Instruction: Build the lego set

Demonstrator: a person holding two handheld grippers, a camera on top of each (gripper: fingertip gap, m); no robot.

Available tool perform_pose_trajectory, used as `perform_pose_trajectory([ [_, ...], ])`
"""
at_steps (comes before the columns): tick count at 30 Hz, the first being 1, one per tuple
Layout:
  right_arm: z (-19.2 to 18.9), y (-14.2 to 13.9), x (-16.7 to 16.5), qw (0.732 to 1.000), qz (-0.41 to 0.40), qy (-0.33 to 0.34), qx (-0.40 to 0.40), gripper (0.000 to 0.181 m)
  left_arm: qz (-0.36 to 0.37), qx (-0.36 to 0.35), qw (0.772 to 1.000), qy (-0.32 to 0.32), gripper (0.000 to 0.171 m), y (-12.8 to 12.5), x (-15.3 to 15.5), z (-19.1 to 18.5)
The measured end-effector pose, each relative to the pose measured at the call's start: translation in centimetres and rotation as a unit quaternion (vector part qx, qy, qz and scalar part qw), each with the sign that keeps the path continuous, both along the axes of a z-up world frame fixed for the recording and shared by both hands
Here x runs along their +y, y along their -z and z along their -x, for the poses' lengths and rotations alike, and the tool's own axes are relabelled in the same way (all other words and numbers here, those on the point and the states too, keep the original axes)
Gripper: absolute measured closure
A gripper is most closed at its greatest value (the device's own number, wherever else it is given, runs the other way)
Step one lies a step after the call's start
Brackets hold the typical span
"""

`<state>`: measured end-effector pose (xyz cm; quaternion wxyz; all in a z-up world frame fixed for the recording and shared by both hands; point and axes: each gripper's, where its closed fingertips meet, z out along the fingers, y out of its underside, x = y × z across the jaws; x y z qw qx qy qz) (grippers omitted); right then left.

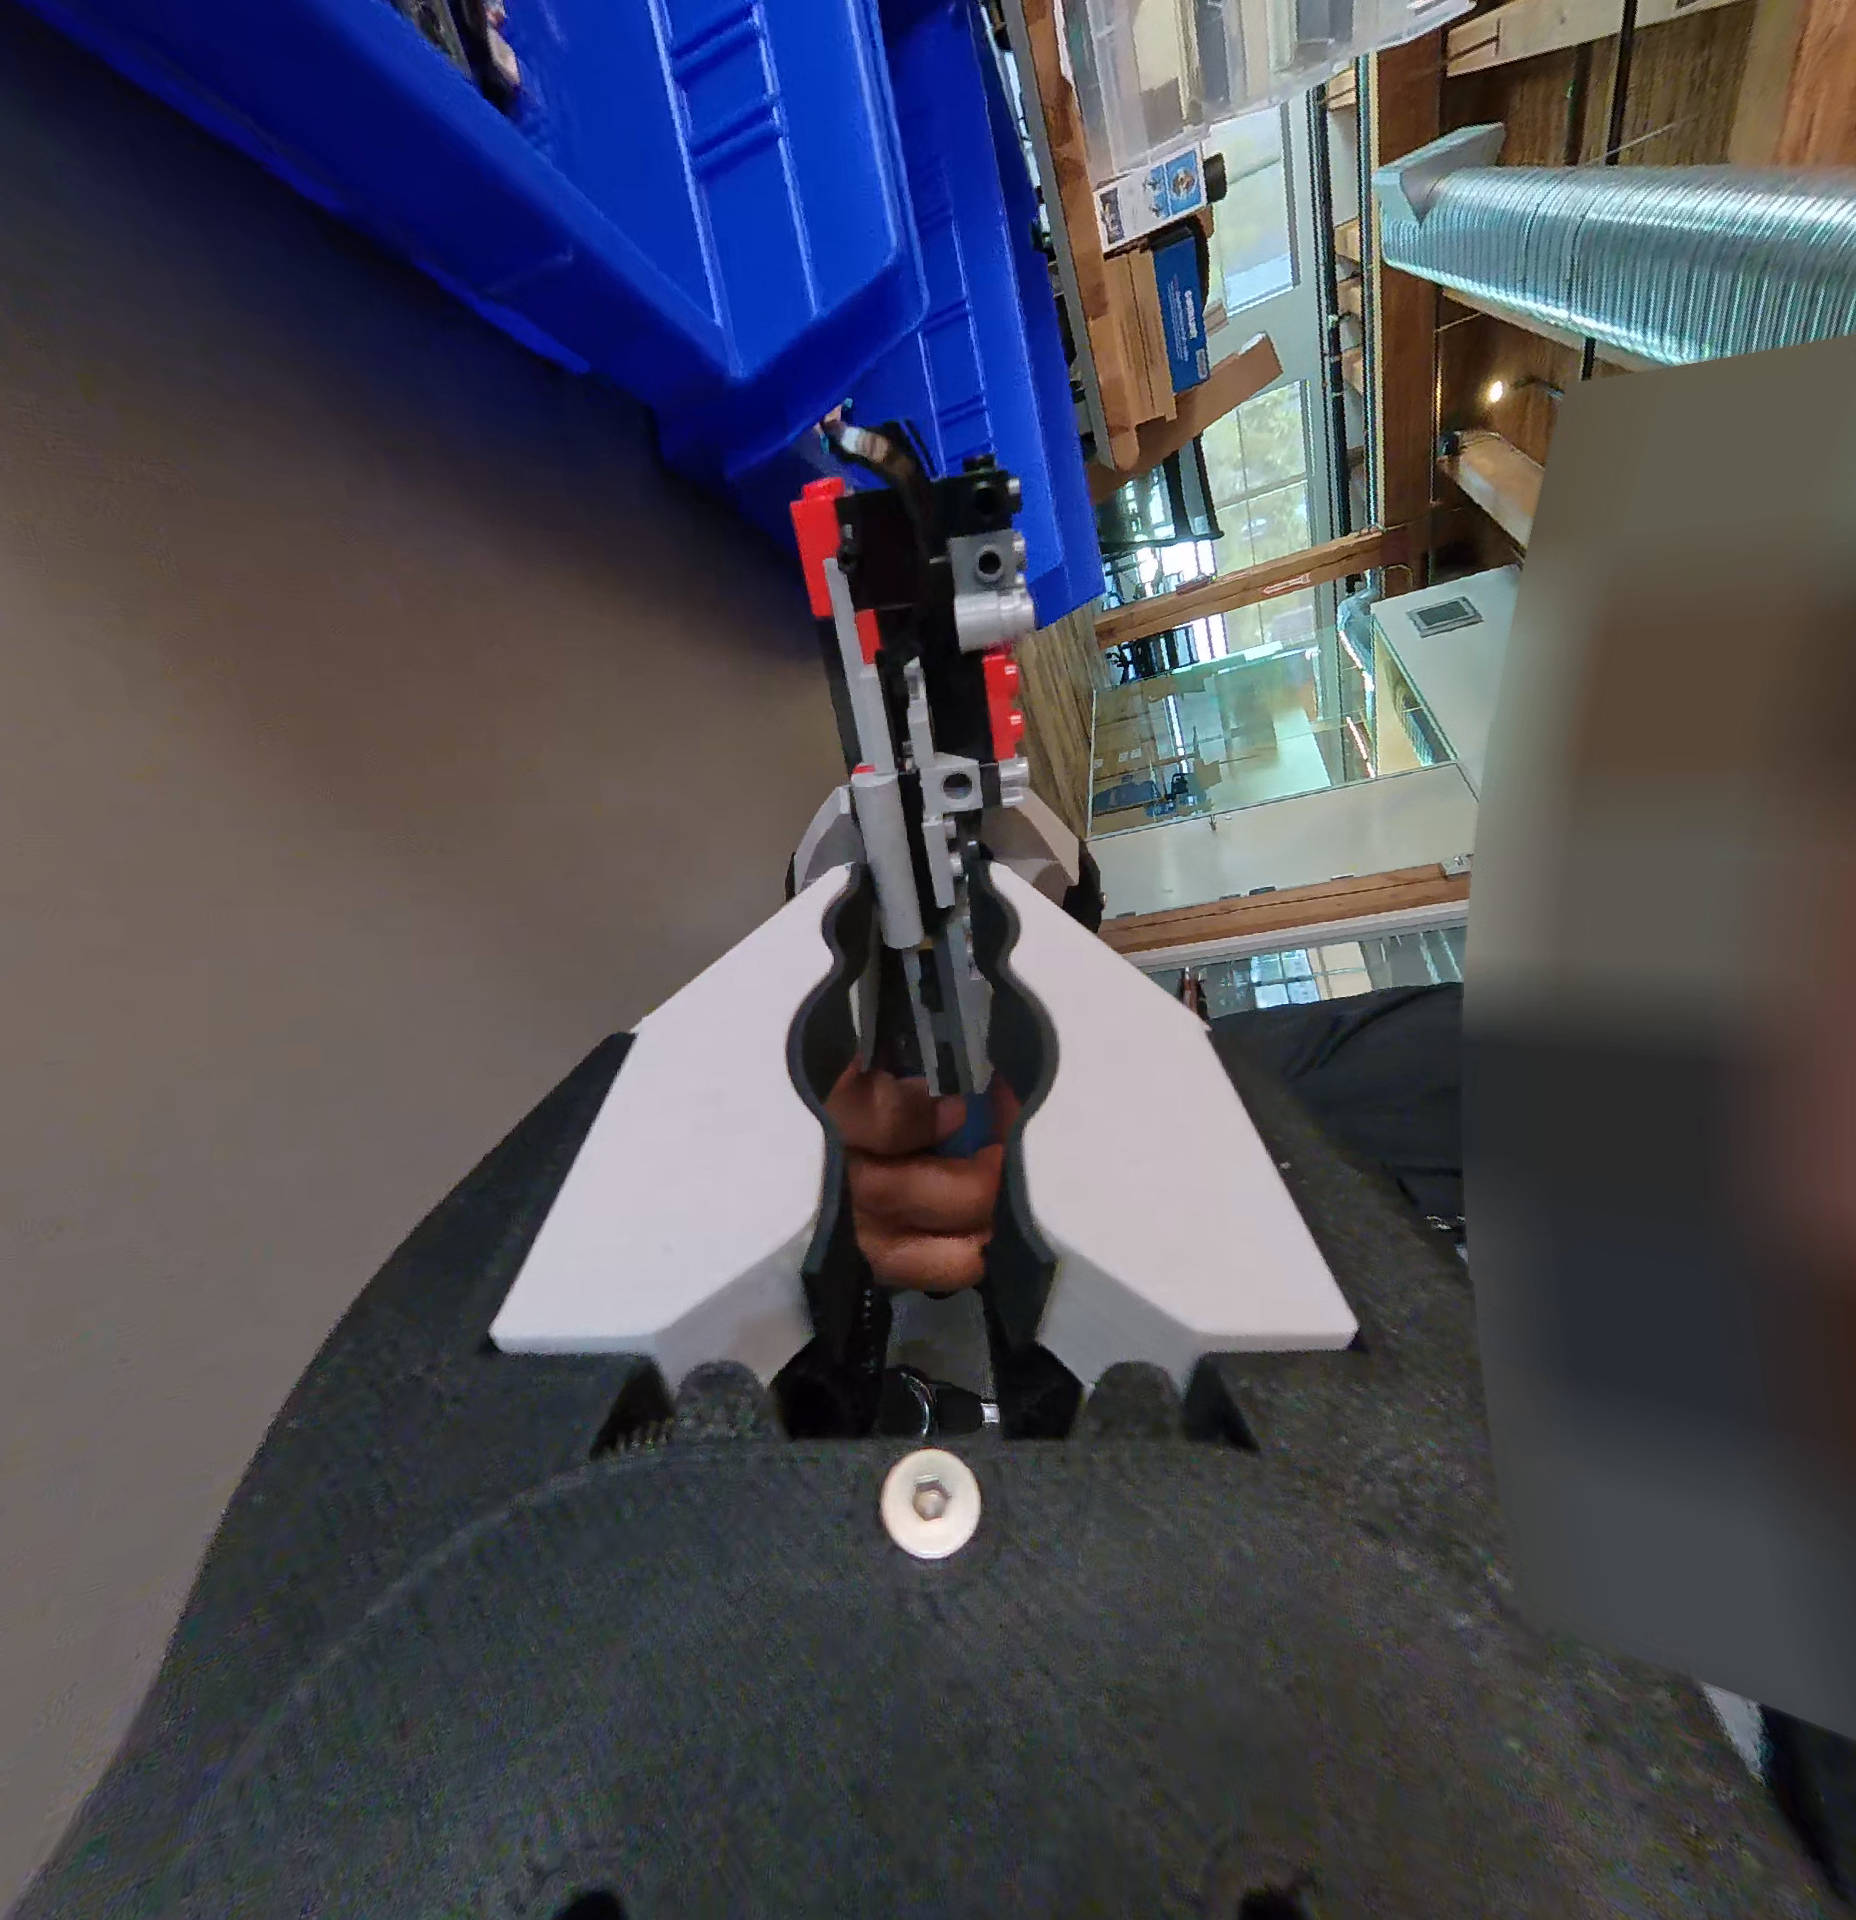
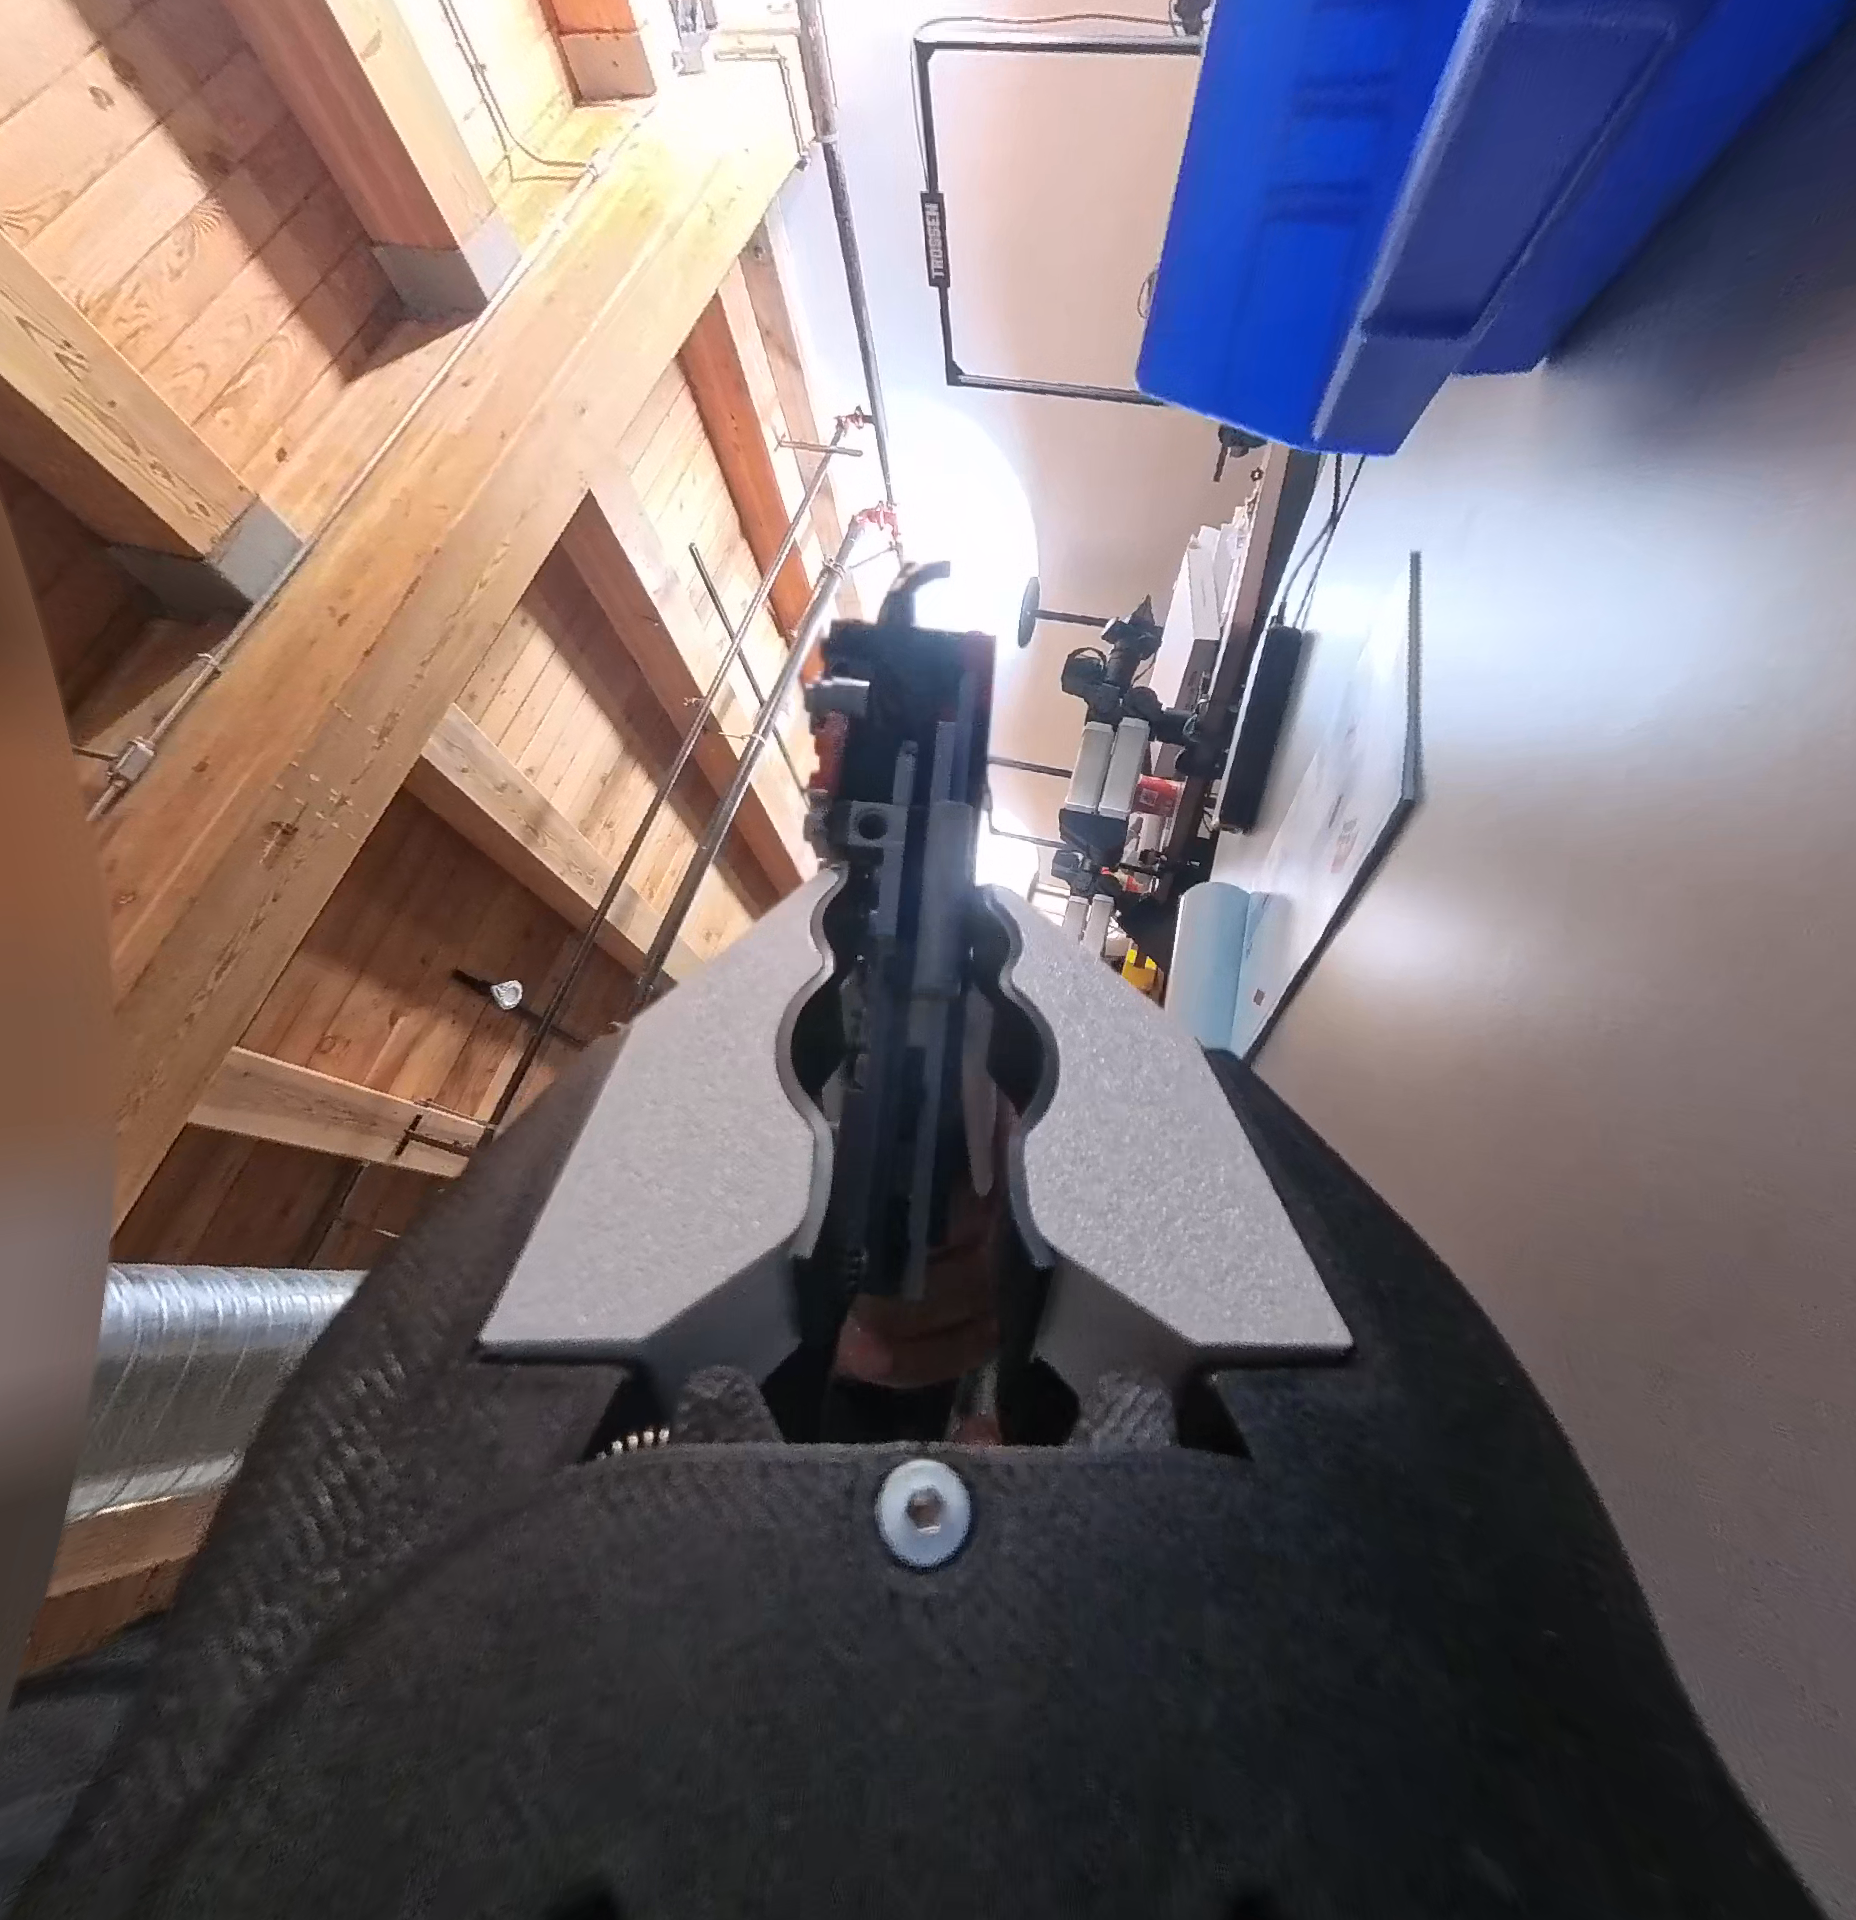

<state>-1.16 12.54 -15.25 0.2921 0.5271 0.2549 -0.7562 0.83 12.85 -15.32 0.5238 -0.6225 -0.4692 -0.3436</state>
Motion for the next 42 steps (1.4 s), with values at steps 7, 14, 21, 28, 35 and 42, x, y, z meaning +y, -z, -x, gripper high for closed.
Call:
perform_pose_trajectory([
  [7, 1.2, 4.4, -1.2, 0.985, -0.152, -0.058, -0.06, 0.158, 0.027, 0.011, 0.998, -0.049, 0.137, 3.0, -2.5, 1.4],
  [14, 2.1, 6.8, -1.6, 0.95, -0.289, -0.105, -0.052, 0.158, -0.016, 0.051, 0.995, -0.081, 0.137, 3.5, -4.2, 2.6],
  [21, 3.1, 7.7, -0.9, 0.918, -0.387, -0.087, -0.024, 0.157, -0.052, 0.096, 0.992, -0.062, 0.137, 2.5, -5.1, 1.6],
  [28, 3.6, 7.8, 1.0, 0.88, -0.469, -0.068, 0.01, 0.137, 0.001, 0.162, 0.985, -0.059, 0.134, 3.4, -7.2, 1.1],
  [35, 4.7, 7.9, 4.6, 0.783, -0.62, -0.01, 0.054, 0.11, 0.037, 0.205, 0.976, -0.055, 0.133, 3.6, -8.1, 0.3],
  [42, 4.3, 6.8, 4.5, 0.742, -0.663, 0.011, 0.098, 0.11, 0.047, 0.203, 0.977, -0.053, 0.133, 4.0, -7.6, -0.6],
])
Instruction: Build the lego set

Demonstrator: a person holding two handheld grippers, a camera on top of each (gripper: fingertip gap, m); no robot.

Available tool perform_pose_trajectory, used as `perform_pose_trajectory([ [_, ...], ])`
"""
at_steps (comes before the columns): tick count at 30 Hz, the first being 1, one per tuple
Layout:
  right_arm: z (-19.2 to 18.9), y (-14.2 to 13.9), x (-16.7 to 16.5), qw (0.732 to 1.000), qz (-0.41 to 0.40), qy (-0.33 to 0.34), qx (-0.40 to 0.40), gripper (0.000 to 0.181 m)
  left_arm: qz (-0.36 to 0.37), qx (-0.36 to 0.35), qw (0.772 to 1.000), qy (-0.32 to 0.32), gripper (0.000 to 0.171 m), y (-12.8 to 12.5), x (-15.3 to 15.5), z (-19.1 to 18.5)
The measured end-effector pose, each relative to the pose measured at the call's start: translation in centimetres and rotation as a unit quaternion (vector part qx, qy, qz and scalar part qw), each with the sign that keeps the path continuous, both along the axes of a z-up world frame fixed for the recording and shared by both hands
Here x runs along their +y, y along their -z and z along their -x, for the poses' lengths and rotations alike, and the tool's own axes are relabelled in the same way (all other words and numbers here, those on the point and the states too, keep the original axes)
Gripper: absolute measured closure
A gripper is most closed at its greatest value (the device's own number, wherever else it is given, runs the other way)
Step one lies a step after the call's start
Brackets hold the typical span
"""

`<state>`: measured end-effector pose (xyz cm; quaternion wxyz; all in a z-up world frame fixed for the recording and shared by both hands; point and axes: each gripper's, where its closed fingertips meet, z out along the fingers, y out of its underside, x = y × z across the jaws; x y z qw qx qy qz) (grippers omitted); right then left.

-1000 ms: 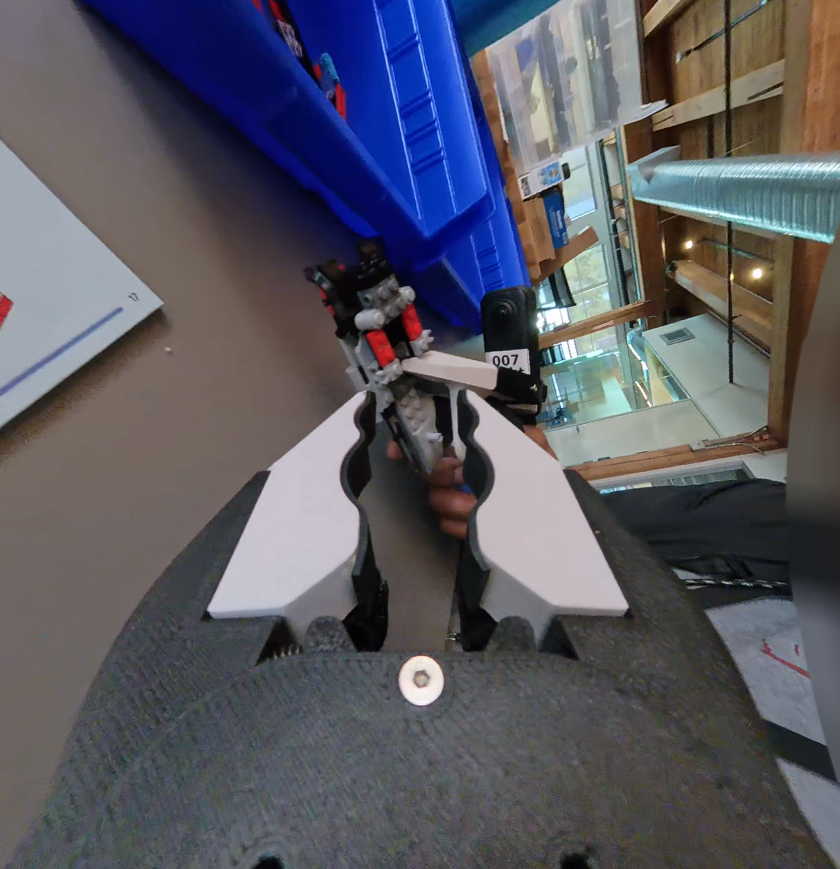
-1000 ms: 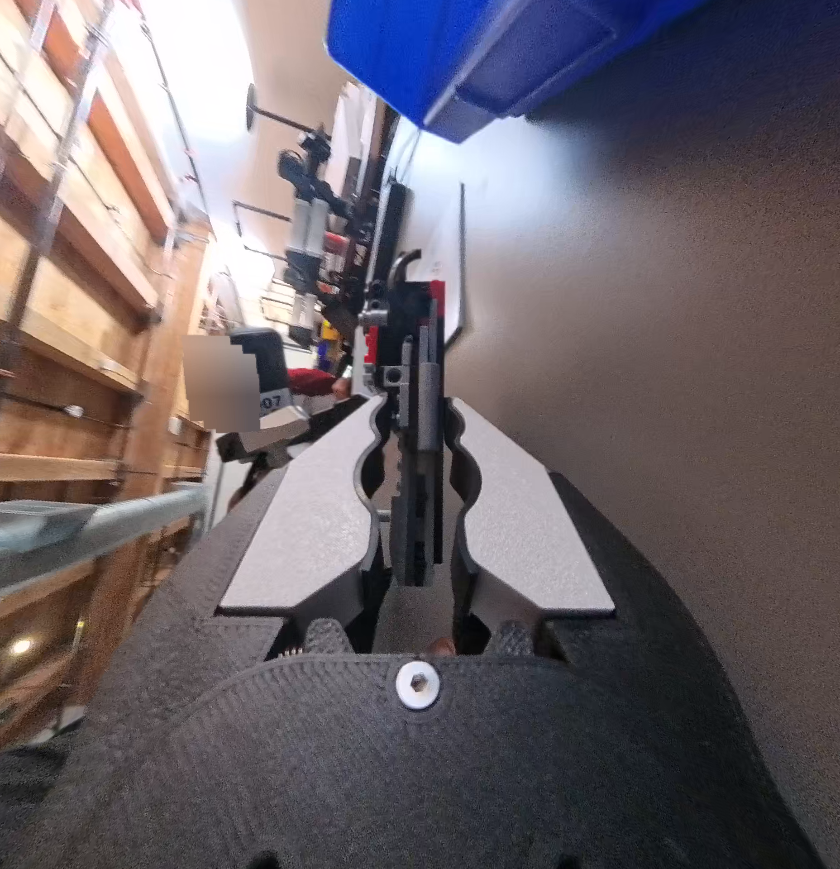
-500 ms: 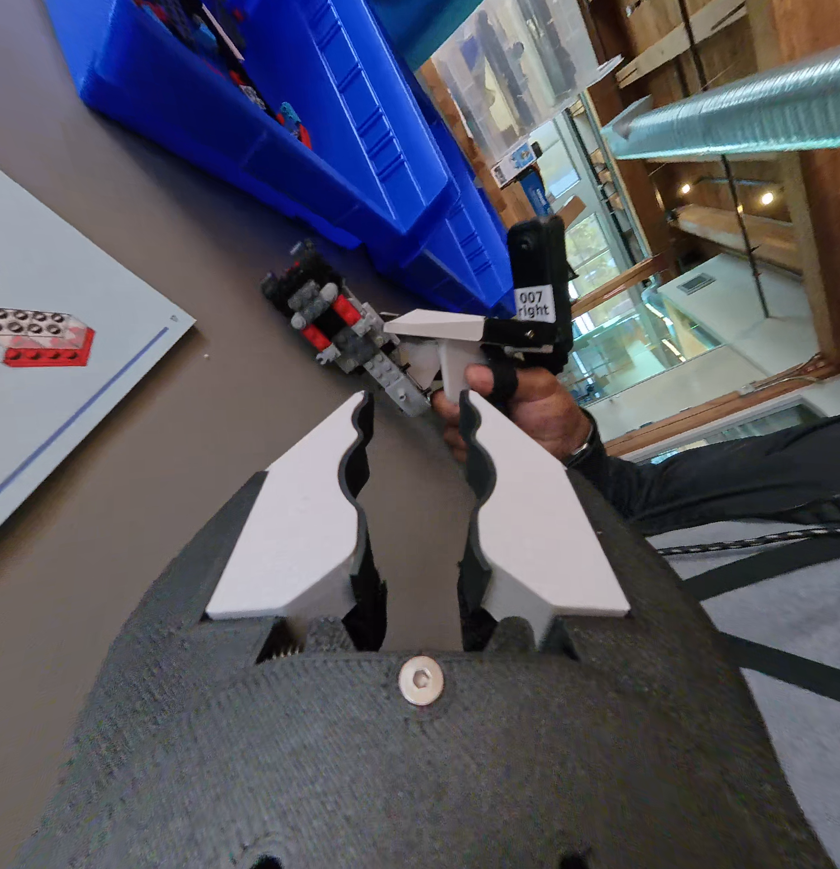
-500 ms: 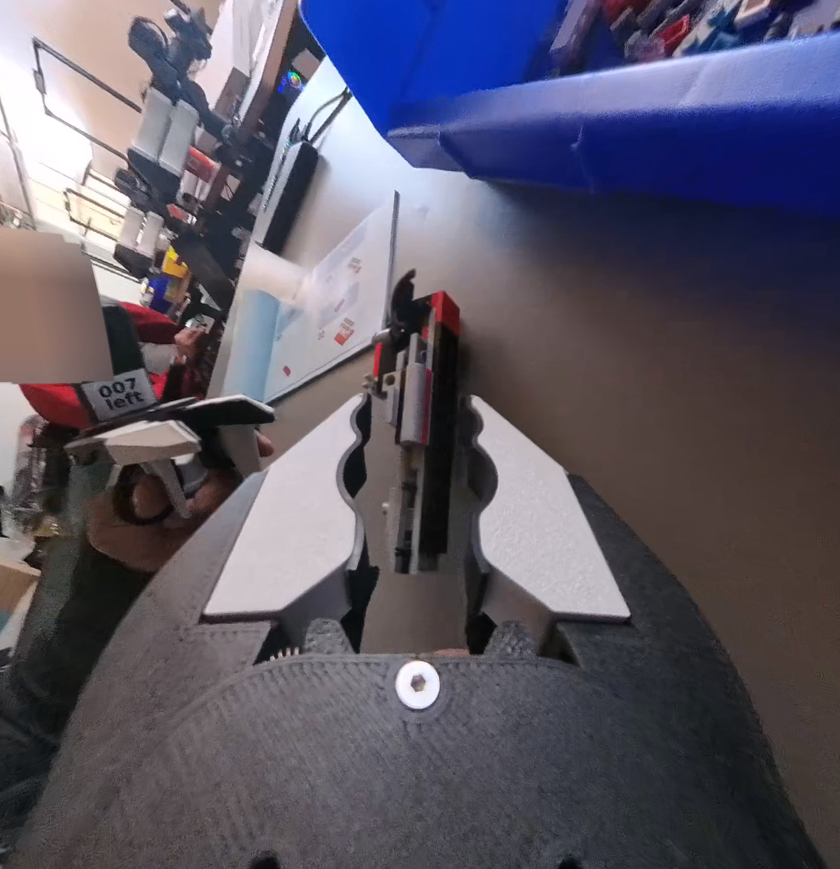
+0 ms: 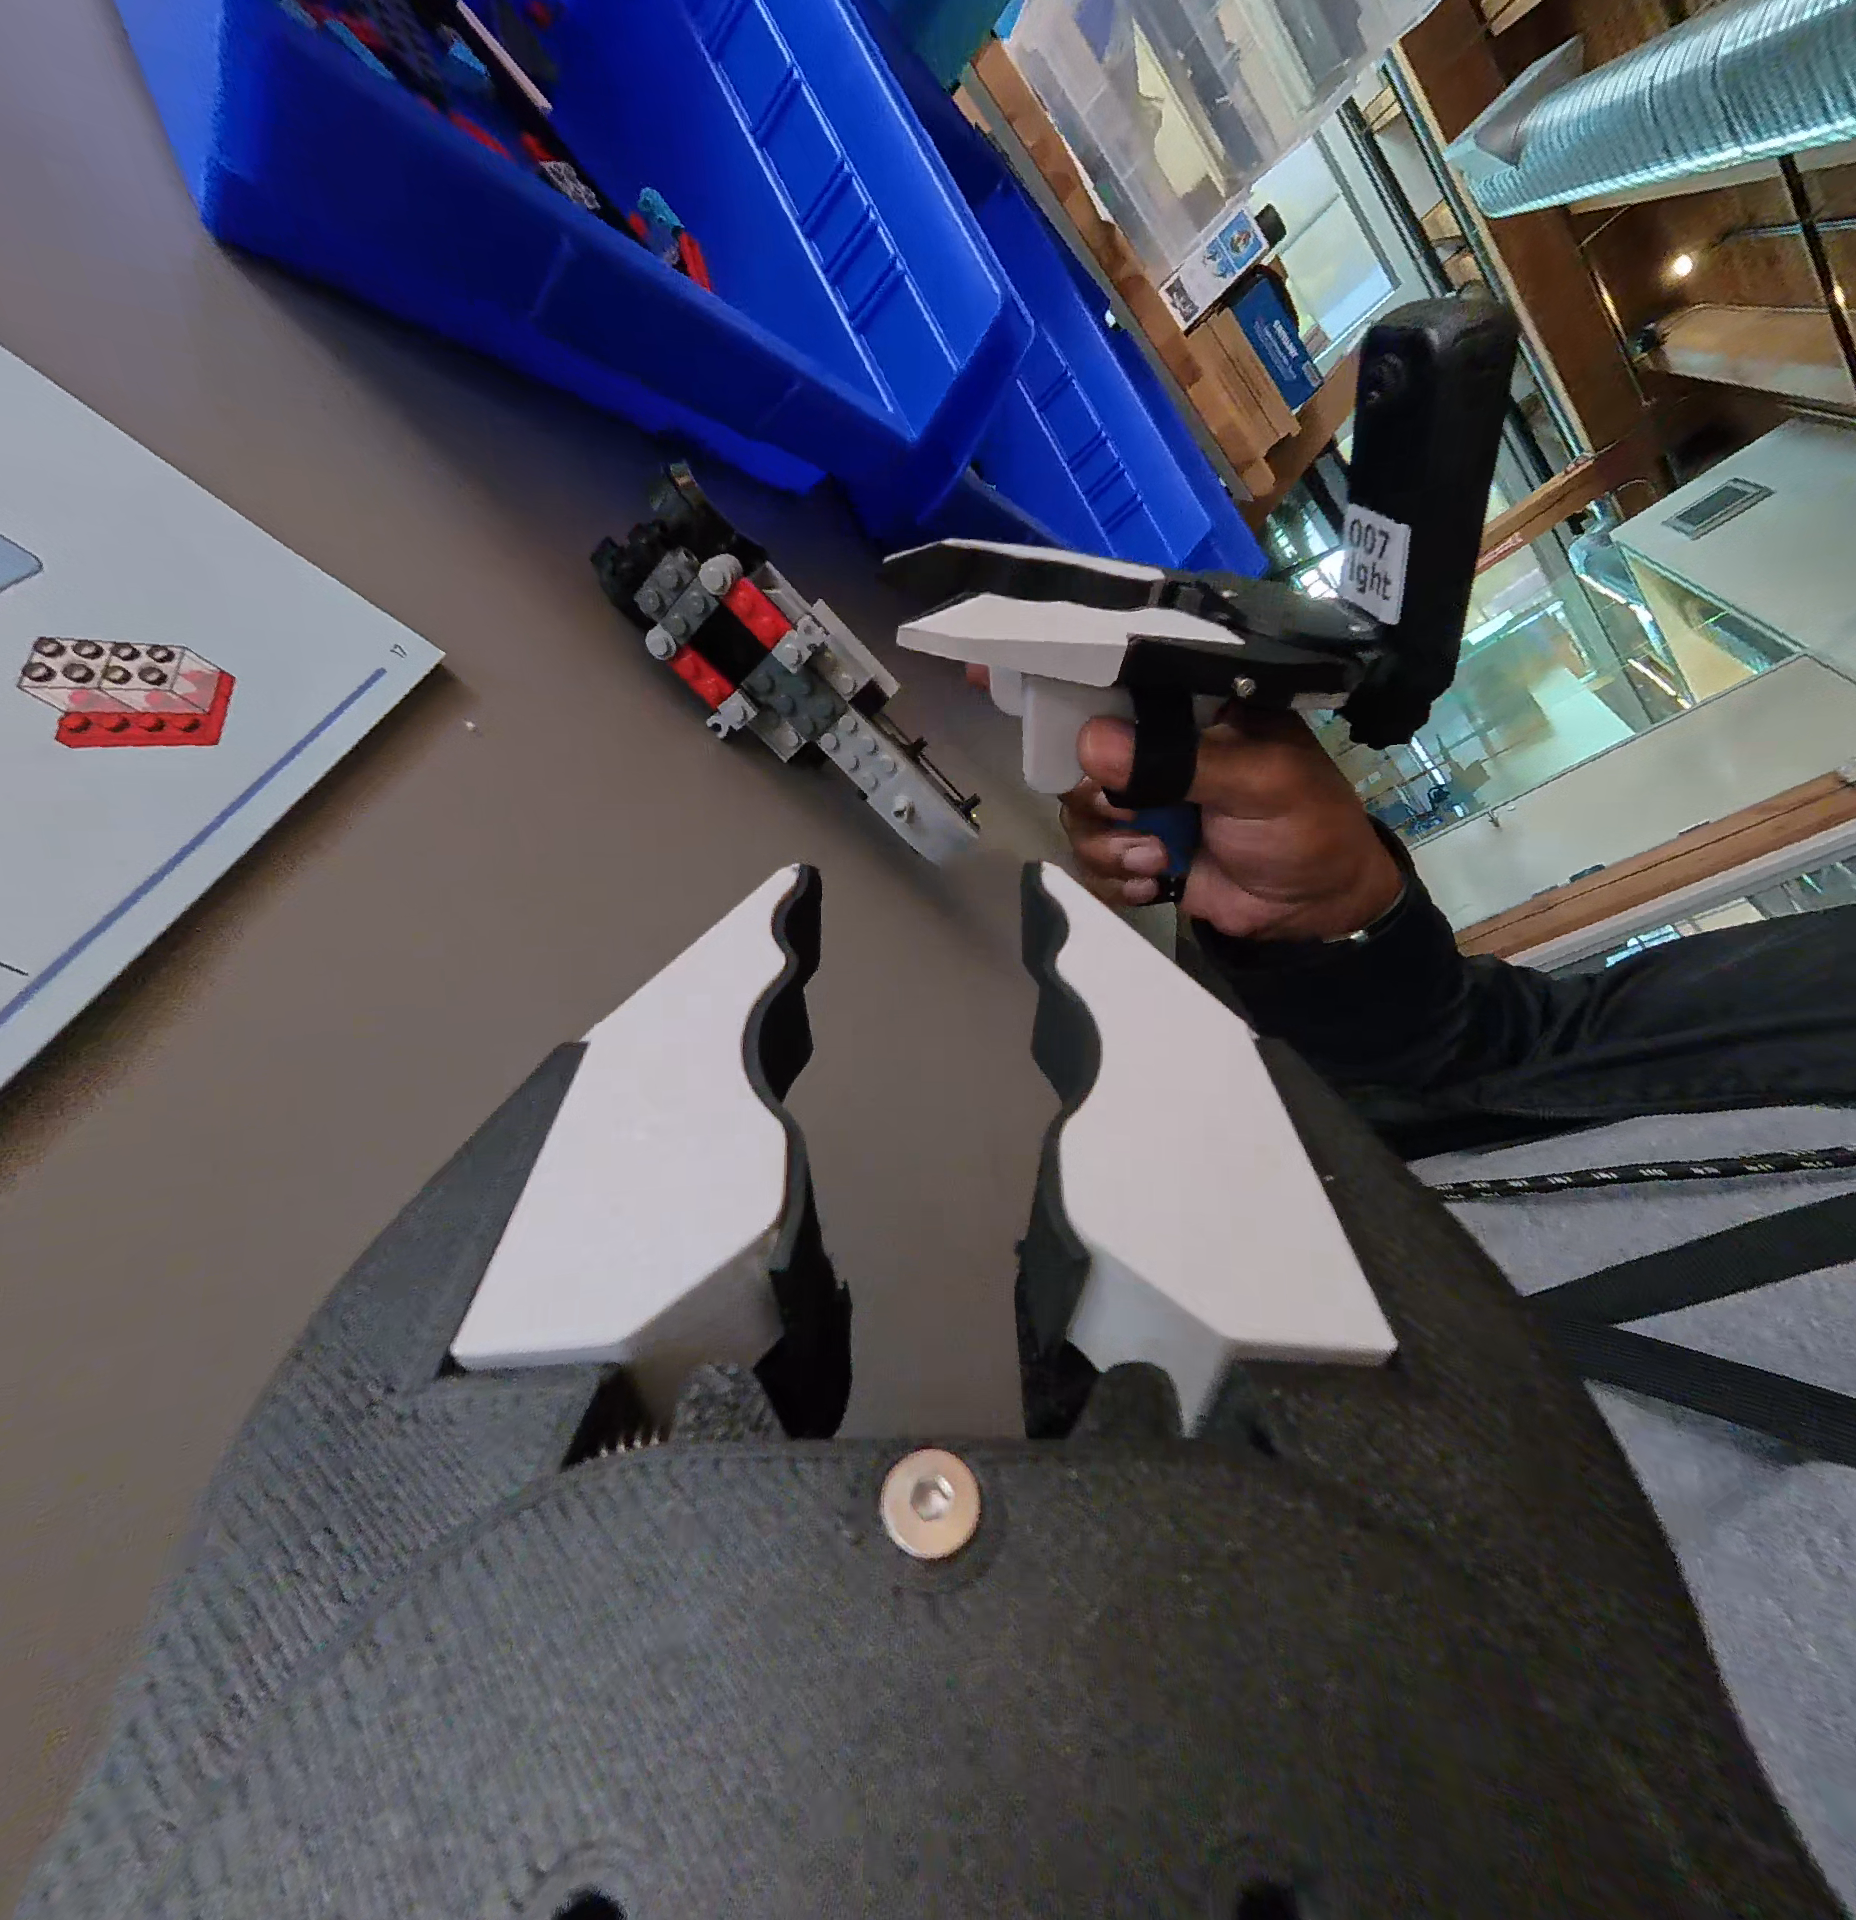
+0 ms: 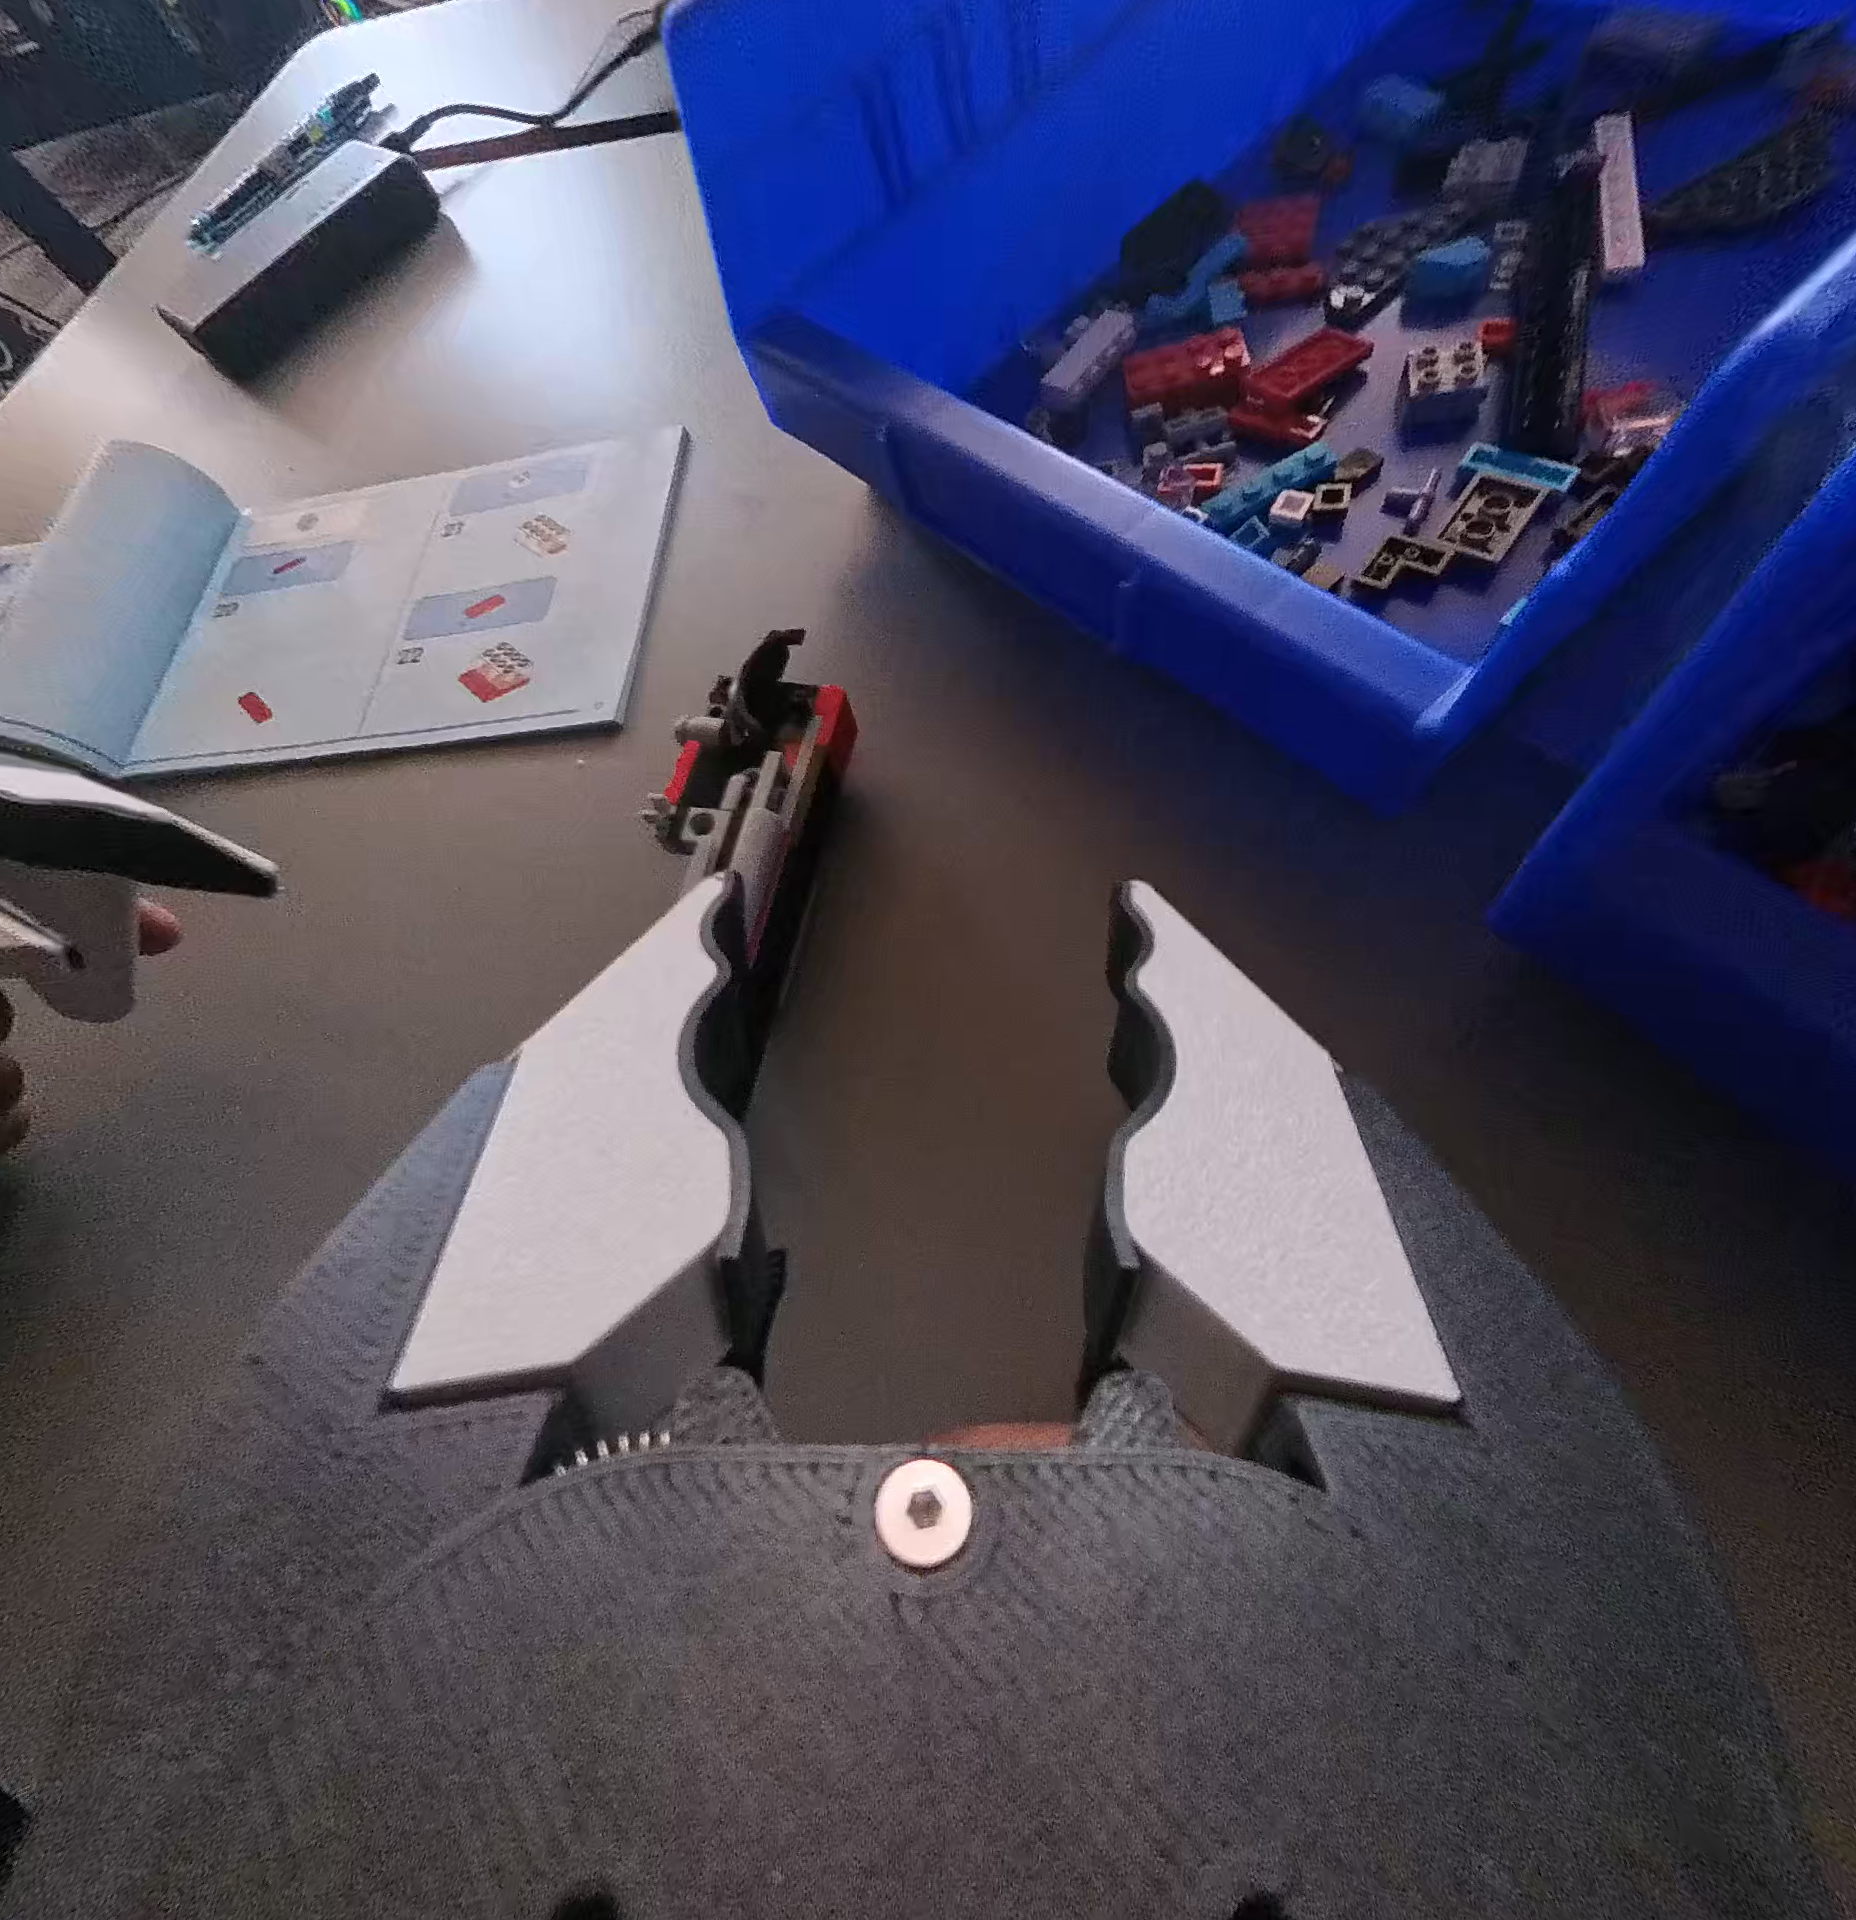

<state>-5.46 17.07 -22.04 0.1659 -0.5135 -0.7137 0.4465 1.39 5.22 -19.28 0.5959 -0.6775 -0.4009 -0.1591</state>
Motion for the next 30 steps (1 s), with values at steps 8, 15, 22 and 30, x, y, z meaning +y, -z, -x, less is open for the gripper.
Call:
perform_pose_trajectory([
  [8, -0.3, -0.8, -0.4, 1.0, 0.006, -0.01, 0.01, 0.111, 0.024, 0.006, 1.0, -0.01, 0.132, 0.5, 0.2, -0.7],
  [15, -1.3, -1.4, -1.1, 0.999, 0.043, -0.025, 0.004, 0.113, 0.076, 0.025, 0.996, -0.044, 0.132, 1.7, -0.8, 0.0],
  [22, -4.4, -1.7, -3.1, 0.991, 0.103, -0.077, -0.038, 0.129, 0.072, 0.043, 0.992, -0.09, 0.132, 1.6, -2.2, 0.8],
  [30, -3.3, -0.2, -3.8, 0.993, 0.068, -0.083, -0.049, 0.139, 0.046, 0.046, 0.992, -0.104, 0.133, 1.1, -2.7, 0.8],
])
